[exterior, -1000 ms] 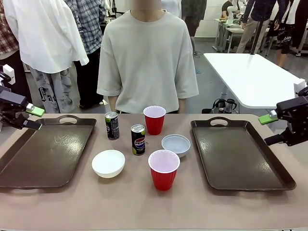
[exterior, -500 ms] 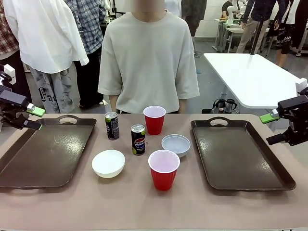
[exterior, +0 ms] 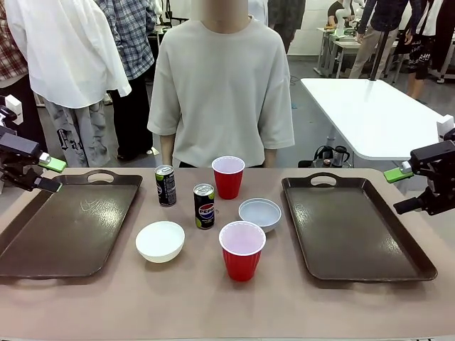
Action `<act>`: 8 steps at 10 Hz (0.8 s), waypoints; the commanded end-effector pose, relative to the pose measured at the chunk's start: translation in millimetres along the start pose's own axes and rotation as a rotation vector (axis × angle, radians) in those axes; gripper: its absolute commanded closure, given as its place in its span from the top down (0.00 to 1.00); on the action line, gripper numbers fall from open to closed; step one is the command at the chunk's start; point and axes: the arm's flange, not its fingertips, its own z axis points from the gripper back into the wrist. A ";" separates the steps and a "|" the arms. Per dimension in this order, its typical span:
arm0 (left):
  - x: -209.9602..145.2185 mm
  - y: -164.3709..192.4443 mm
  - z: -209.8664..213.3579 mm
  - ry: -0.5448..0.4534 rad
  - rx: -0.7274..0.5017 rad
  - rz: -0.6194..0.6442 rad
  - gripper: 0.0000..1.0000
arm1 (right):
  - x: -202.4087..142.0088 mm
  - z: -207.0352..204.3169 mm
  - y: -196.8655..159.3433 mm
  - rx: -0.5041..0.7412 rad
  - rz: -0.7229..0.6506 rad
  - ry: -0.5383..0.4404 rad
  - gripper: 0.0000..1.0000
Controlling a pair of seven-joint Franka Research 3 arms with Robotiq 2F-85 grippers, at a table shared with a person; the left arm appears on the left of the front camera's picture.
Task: Prepare tableware on both trays.
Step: Pick up a Picnic Bowl from the table and place it on a Handle tray.
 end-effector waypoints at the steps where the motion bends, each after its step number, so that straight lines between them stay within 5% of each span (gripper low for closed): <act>1: -2.2 1.5 -1.8 -0.004 -0.011 -0.007 1.00 | 2.2 -1.1 -0.5 0.027 0.020 -0.006 1.00; 8: 0.1 -0.3 -0.7 0.002 0.001 -0.001 1.00 | 2.2 -1.1 -0.5 0.027 0.020 -0.006 1.00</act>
